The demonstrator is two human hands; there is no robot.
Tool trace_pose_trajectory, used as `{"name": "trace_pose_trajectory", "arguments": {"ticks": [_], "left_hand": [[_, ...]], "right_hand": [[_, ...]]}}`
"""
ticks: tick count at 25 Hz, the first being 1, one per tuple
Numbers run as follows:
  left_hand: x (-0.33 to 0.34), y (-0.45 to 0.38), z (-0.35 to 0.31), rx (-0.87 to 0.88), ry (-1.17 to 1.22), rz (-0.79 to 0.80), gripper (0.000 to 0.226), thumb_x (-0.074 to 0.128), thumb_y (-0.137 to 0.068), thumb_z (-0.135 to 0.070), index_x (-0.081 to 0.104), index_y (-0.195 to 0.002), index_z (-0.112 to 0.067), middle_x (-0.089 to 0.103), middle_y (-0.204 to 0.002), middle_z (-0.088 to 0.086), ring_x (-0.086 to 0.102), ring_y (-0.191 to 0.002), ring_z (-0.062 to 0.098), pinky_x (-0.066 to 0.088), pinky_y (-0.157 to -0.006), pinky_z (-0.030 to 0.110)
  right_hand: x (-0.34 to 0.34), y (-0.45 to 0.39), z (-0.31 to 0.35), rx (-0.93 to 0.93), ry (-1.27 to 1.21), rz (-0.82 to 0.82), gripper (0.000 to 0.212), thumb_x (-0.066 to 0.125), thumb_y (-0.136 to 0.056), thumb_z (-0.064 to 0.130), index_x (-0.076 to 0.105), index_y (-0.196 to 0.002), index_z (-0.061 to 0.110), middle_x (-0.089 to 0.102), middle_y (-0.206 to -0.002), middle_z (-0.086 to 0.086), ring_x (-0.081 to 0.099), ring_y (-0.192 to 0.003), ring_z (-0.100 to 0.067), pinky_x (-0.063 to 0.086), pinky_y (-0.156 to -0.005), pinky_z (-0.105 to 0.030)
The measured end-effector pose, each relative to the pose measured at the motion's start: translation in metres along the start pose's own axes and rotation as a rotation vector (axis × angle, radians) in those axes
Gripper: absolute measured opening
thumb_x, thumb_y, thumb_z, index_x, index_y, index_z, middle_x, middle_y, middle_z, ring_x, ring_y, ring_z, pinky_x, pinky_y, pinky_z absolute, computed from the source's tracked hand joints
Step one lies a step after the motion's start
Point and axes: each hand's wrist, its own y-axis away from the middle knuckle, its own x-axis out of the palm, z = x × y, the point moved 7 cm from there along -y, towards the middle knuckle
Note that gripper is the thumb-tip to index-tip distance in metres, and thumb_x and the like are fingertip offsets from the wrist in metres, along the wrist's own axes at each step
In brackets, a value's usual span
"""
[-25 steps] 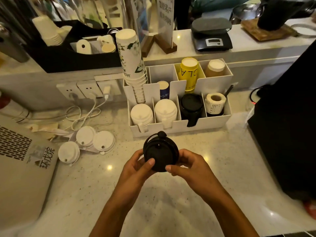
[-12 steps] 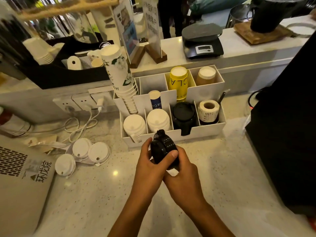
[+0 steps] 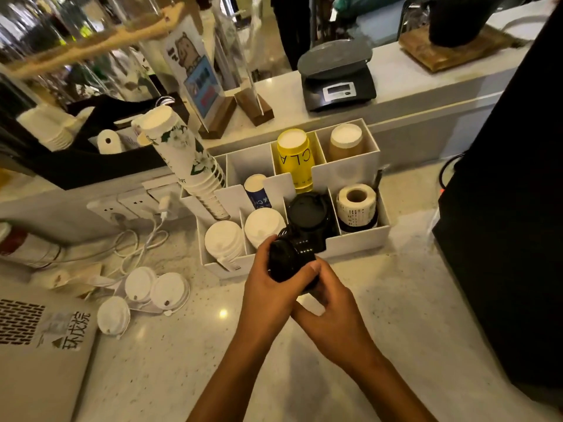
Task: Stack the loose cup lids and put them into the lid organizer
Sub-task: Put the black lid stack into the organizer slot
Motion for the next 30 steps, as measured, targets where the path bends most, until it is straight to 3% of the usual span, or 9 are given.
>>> {"name": "trace_pose_trajectory", "arguments": {"ticks": [2,6,9,11,17,22,25,28,30], "left_hand": [[0.006,-0.012,-0.003,0.022,-0.136,-0.006,0.086,0.084,-0.073,-0.034,0.031,-0.141,-0.037,0.053,-0.138,-0.005,0.054,-0.126,0.019,0.049,-0.093,0.024],[0.018,-0.042,-0.014,0.142,-0.371,-0.013,0.09,0.087,-0.066,-0.037,0.032,-0.137,-0.03,0.052,-0.133,-0.006,0.055,-0.119,0.016,0.045,-0.082,0.011],[0.027,-0.066,-0.023,0.207,-0.476,0.005,0.091,0.087,-0.062,-0.044,0.035,-0.135,-0.029,0.053,-0.131,-0.005,0.056,-0.116,0.015,0.056,-0.088,0.025],[0.029,-0.083,-0.028,0.232,-0.545,-0.002,0.092,0.087,-0.061,-0.044,0.035,-0.135,-0.027,0.051,-0.131,-0.001,0.056,-0.117,0.019,0.058,-0.091,0.036],[0.045,-0.117,-0.036,0.254,-0.668,0.046,0.089,0.086,-0.063,-0.042,0.035,-0.135,-0.028,0.049,-0.129,0.004,0.055,-0.115,0.023,0.057,-0.092,0.039],[0.056,-0.138,-0.037,0.224,-0.757,0.133,0.082,0.084,-0.064,-0.044,0.037,-0.13,-0.031,0.054,-0.128,0.005,0.058,-0.11,0.024,0.059,-0.086,0.04],[0.059,-0.145,-0.037,0.23,-0.799,0.145,0.08,0.083,-0.066,-0.043,0.039,-0.131,-0.028,0.054,-0.125,0.007,0.055,-0.104,0.021,0.055,-0.08,0.032],[0.062,-0.152,-0.034,0.198,-0.802,0.17,0.081,0.084,-0.068,-0.043,0.038,-0.133,-0.026,0.054,-0.129,0.008,0.057,-0.108,0.024,0.054,-0.074,0.029],[0.066,-0.153,-0.033,0.197,-0.806,0.174,0.082,0.084,-0.069,-0.043,0.037,-0.134,-0.026,0.053,-0.13,0.01,0.058,-0.111,0.028,0.057,-0.078,0.033]], "right_hand": [[-0.021,-0.009,-0.011,0.003,0.025,-0.055,0.059,0.07,-0.089,0.024,0.038,-0.131,0.05,0.05,-0.124,0.041,0.05,-0.113,0.016,0.04,-0.095,-0.009],[-0.08,-0.028,-0.077,0.226,0.277,-0.37,0.056,0.052,-0.096,0.043,0.036,-0.148,0.027,0.043,-0.152,0.0,0.039,-0.139,-0.02,0.034,-0.109,-0.032],[-0.098,-0.055,-0.137,0.364,0.699,-0.301,0.072,0.034,-0.097,0.057,0.019,-0.155,0.018,0.013,-0.164,-0.011,0.006,-0.151,-0.032,0.012,-0.122,-0.047],[-0.1,-0.068,-0.167,0.407,0.816,-0.277,0.077,0.028,-0.095,0.061,0.011,-0.157,0.016,0.0,-0.165,-0.013,-0.007,-0.151,-0.036,0.007,-0.121,-0.054],[-0.093,-0.068,-0.191,0.376,0.982,-0.354,0.082,0.016,-0.092,0.063,0.013,-0.156,0.011,0.004,-0.163,-0.018,0.001,-0.15,-0.04,0.009,-0.119,-0.058],[-0.093,-0.071,-0.197,0.399,1.007,-0.363,0.084,0.023,-0.091,0.064,0.016,-0.155,0.011,0.006,-0.163,-0.019,0.003,-0.15,-0.042,0.01,-0.118,-0.059],[-0.091,-0.072,-0.196,0.385,1.001,-0.378,0.083,0.027,-0.091,0.062,0.019,-0.155,0.01,0.007,-0.163,-0.019,0.003,-0.15,-0.041,0.009,-0.118,-0.059],[-0.091,-0.072,-0.197,0.375,0.996,-0.395,0.082,0.031,-0.091,0.061,0.02,-0.154,0.01,0.008,-0.163,-0.019,0.003,-0.15,-0.041,0.007,-0.119,-0.059],[-0.092,-0.072,-0.197,0.366,0.999,-0.409,0.082,0.033,-0.09,0.061,0.022,-0.154,0.01,0.009,-0.162,-0.02,0.004,-0.15,-0.042,0.008,-0.119,-0.059]]}}
